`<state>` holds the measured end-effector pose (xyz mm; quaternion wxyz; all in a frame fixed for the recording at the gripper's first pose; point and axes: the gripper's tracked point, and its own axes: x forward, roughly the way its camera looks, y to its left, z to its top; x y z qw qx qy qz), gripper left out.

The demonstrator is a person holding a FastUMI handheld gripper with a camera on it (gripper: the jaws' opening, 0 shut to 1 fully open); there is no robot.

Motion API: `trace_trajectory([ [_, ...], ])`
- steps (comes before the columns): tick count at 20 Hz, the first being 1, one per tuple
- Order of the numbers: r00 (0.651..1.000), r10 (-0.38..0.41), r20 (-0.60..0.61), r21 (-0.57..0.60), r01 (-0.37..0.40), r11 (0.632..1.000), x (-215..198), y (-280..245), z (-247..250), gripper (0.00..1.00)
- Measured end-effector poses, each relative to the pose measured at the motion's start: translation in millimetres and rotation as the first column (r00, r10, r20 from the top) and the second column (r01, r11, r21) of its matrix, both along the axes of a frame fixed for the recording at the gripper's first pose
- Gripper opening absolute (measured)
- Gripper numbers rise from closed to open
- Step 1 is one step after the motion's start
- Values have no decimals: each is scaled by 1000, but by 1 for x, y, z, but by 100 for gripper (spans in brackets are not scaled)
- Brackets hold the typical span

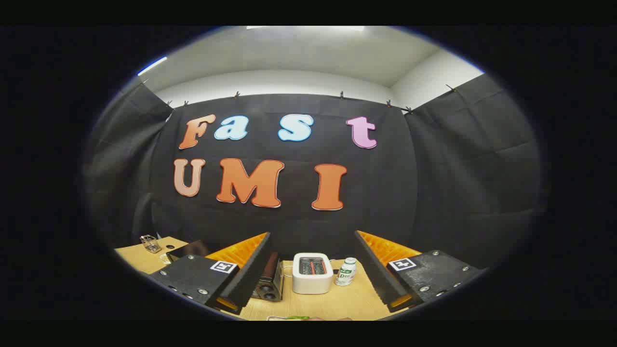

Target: Open the toaster oven, put the food inside, and close the toaster oven door.

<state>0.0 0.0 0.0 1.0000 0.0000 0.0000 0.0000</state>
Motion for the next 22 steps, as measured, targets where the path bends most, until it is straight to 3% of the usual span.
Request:
trace_trajectory([
  [8,1000,0,-13,8,0,1000,5,16,5,98],
  [15,998,58,-23,17,-58,998,10,50,9,98],
  [22,967,164,-194,92,-148,985,20,123,-48,99],
])
